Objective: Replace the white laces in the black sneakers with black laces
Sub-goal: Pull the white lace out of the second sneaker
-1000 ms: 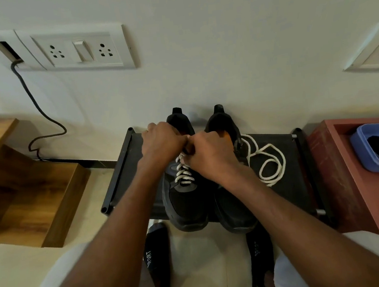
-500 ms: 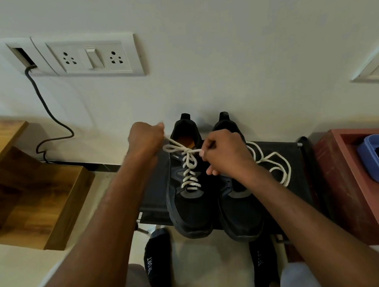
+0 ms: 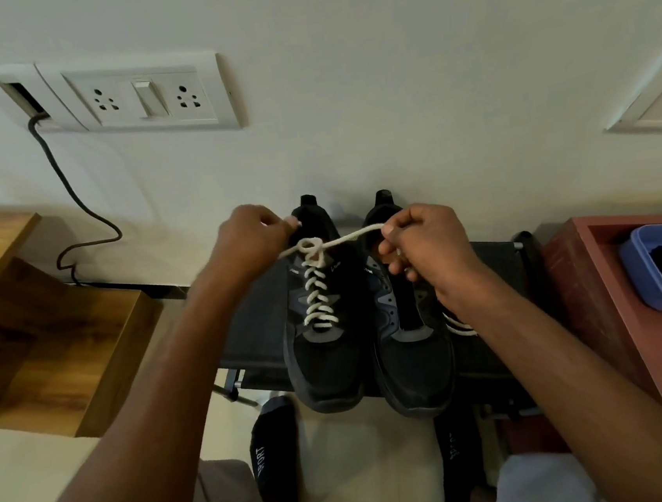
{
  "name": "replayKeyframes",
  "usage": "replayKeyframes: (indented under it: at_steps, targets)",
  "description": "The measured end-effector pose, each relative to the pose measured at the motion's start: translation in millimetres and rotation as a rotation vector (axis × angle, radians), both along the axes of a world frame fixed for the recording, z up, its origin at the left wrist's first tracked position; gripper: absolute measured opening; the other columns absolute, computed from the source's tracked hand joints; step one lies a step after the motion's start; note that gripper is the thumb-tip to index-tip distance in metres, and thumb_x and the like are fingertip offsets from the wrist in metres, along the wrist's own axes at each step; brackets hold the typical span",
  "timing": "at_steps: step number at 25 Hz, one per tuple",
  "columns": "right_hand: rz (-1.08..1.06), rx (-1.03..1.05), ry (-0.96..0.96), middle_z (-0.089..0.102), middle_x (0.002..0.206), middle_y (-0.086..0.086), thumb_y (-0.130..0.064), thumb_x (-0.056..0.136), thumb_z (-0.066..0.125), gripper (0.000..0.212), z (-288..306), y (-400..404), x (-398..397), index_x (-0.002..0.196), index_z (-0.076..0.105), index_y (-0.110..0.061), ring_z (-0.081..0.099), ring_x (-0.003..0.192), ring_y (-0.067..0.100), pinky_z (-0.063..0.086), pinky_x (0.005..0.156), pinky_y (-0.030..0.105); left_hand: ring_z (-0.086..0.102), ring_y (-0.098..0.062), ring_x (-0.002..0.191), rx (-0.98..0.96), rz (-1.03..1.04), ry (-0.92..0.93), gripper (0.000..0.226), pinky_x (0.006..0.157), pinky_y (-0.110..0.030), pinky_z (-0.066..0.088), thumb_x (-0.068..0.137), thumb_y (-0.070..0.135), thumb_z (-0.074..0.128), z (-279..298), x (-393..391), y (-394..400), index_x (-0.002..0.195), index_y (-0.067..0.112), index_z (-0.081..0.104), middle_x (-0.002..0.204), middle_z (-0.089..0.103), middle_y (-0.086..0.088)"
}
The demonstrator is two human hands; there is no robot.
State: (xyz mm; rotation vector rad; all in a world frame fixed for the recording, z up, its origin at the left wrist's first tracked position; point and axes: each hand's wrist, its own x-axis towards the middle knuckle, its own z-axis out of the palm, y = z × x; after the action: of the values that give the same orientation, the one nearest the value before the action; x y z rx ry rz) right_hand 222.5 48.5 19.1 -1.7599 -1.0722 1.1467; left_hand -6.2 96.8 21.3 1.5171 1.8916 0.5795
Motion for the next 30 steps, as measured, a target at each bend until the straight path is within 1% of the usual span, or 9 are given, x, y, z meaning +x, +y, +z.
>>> replayKeyframes:
  at_steps: [2,5,8,11,14,17,22,27,30]
  targets:
    - [-0.077,0.089,-0.211,0.075,0.078,0.001,-0.017,0.098,0.064,0.013,-1,4,10,0.089,0.071,-0.023,0.068,0.061,0.016,0.054,0.054,0.032,0.056,-0.017,0.074,-0.083,-0.152,0.138,0.038,0.064,-0.034,0.042,0.091,0.051,0.073,3,7,-7,0.086,0.014,0.077,0.082,0.068,-0.007]
    - [-0.107,0.155,-0.625,0.068,0.083,-0.002,-0.022,0.093,0.064,0.007,1,-1,15,0.090,0.070,-0.024,0.067,0.077,0.026,0.056,0.067,0.038,0.058,-0.024,0.073,-0.108,-0.157,0.270,0.045,0.062,-0.034,0.041,0.084,0.054,0.079,6,0,-8,0.076,0.010,0.074,0.073,0.067,-0.012]
    - [-0.108,0.174,-0.822,0.061,0.100,0.003,-0.019,0.094,0.063,0.008,5,-7,11,0.101,0.063,-0.015,0.056,0.076,0.027,0.044,0.065,0.037,0.058,-0.034,0.106,-0.121,-0.057,0.606,0.030,0.087,-0.043,0.044,0.088,0.039,0.076,8,-11,-10,0.092,0.012,0.063,0.106,0.067,-0.012]
    - [-0.003,0.275,-0.963,0.046,0.132,0.008,-0.011,0.090,0.067,0.036,3,-7,6,0.124,0.057,-0.013,0.059,0.081,0.027,0.046,0.062,0.037,0.043,-0.036,0.129,-0.132,-0.063,0.793,0.025,0.109,-0.058,0.027,0.093,0.030,0.067,9,-6,-16,0.113,0.018,0.057,0.128,0.051,-0.012]
    - [0.246,0.418,-0.821,0.055,0.135,0.002,-0.008,0.092,0.064,0.037,-5,-1,-16,0.128,0.063,-0.018,0.065,0.098,0.024,0.058,0.078,0.041,0.049,-0.029,0.125,-0.014,-0.181,0.602,0.027,0.107,-0.054,0.028,0.088,0.037,0.075,9,2,-13,0.114,0.034,0.065,0.122,0.054,-0.003]
    - [0.386,0.334,-0.679,0.073,0.112,-0.001,-0.017,0.098,0.063,0.025,-10,6,-42,0.120,0.073,-0.025,0.070,0.094,0.019,0.060,0.084,0.038,0.065,-0.021,0.103,0.001,-0.300,0.333,0.017,0.082,-0.033,0.042,0.081,0.035,0.084,7,14,-13,0.097,0.034,0.077,0.094,0.066,0.007]
    - [0.517,0.287,-0.689,0.076,0.097,0.001,-0.020,0.096,0.069,0.021,-22,6,-55,0.116,0.075,-0.022,0.072,0.087,0.021,0.062,0.082,0.042,0.065,-0.023,0.083,0.024,-0.287,0.328,0.012,0.058,-0.028,0.041,0.084,0.022,0.081,-3,25,-16,0.085,0.033,0.078,0.089,0.072,0.000]
    - [0.495,0.294,-0.672,0.075,0.098,0.002,-0.018,0.098,0.067,0.022,-25,4,-53,0.118,0.074,-0.021,0.070,0.084,0.019,0.061,0.082,0.040,0.066,-0.011,0.070,-0.020,-0.076,0.183,0.017,0.058,-0.026,0.050,0.076,0.012,0.085,-1,22,-13,0.069,0.025,0.077,0.069,0.070,0.008]
    - [0.492,0.292,-0.651,0.074,0.099,0.002,-0.017,0.098,0.068,0.025,-24,3,-52,0.122,0.073,-0.020,0.069,0.086,0.019,0.061,0.084,0.040,0.072,-0.022,0.071,-0.085,0.056,-0.064,0.006,0.072,-0.038,0.063,0.083,0.009,0.079,-1,20,-9,0.078,0.008,0.078,0.076,0.076,-0.009]
